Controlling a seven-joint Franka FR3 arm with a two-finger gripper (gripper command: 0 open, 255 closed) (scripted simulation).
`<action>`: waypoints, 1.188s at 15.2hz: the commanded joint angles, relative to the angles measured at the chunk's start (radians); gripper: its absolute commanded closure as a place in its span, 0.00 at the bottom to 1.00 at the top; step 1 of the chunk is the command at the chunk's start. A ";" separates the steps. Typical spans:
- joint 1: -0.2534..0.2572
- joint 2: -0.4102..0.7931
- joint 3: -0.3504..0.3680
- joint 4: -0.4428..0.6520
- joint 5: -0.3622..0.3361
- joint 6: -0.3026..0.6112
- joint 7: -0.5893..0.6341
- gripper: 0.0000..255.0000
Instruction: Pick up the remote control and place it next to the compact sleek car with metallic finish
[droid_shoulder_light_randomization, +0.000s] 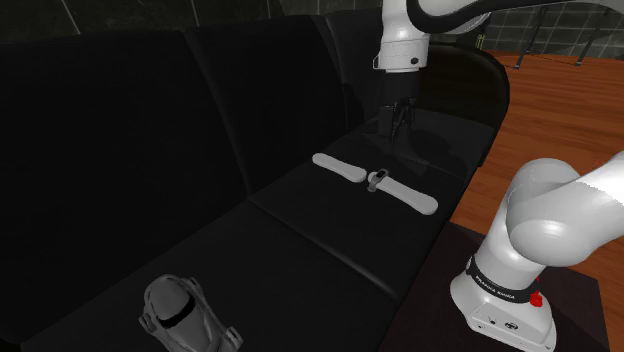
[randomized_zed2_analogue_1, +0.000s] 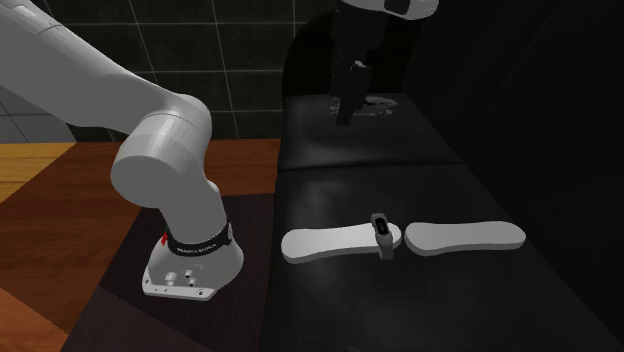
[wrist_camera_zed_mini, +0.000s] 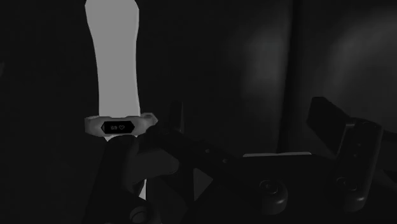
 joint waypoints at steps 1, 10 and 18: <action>0.000 0.000 0.000 0.000 0.000 0.000 0.000 0.00; -0.072 0.002 -0.100 -0.237 -0.128 0.236 -0.140 0.00; -0.142 0.103 -0.194 -0.363 -0.236 0.470 -0.241 0.00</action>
